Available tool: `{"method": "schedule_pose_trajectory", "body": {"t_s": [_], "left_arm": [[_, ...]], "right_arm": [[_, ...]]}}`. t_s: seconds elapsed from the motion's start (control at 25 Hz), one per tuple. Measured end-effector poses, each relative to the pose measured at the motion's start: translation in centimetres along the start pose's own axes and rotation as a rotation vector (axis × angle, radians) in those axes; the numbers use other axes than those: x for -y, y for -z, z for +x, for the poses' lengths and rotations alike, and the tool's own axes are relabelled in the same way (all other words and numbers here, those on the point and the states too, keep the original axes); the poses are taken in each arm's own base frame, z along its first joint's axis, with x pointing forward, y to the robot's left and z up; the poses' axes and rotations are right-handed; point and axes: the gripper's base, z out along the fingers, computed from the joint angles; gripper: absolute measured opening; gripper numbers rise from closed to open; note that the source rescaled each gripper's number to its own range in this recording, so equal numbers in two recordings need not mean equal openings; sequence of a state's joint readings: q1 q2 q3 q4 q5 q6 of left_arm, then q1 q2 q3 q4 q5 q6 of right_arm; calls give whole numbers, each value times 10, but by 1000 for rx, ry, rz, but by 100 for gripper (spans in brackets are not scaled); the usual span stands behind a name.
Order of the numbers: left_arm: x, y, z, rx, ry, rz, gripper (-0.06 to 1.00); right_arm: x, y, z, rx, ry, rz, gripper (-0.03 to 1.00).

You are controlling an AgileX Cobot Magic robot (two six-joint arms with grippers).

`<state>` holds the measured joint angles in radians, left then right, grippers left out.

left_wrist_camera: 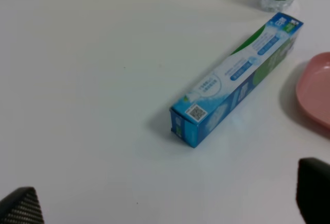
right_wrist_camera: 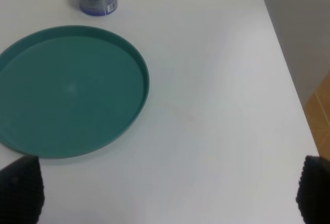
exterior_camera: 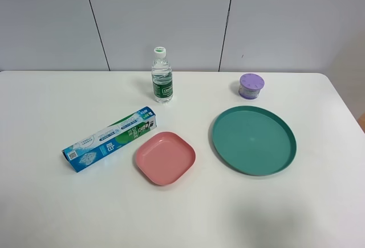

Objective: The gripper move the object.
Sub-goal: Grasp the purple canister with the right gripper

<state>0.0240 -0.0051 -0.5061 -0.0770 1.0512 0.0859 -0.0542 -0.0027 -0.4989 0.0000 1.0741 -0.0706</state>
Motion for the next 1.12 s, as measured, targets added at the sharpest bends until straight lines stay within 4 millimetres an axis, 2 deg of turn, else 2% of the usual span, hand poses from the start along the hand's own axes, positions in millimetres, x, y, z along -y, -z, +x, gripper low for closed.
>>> {"method": "schedule_pose_trajectory", "body": {"t_s": [0.28, 0.48, 0.6, 0.72, 0.84, 1.0, 1.12], "left_arm": [[0, 0, 0, 0, 0, 0, 100], [0, 0, 0, 0, 0, 0, 100], [0, 0, 0, 0, 0, 0, 100], [0, 0, 0, 0, 0, 0, 100], [0, 0, 0, 0, 0, 0, 100], [0, 0, 0, 0, 0, 0, 100], [0, 0, 0, 0, 0, 0, 100]], "right_arm": [[0, -1, -1, -7, 0, -1, 100], [1, -24, -12, -173, 0, -12, 100], [3, -40, -36, -218, -19, -13, 100], [5, -56, -75, -188, -58, -8, 100], [8, -81, -116, -194, -85, -5, 100], [11, -139, -158, -296, -87, -8, 100], [13, -194, -180, -382, -86, -10, 100]]}}
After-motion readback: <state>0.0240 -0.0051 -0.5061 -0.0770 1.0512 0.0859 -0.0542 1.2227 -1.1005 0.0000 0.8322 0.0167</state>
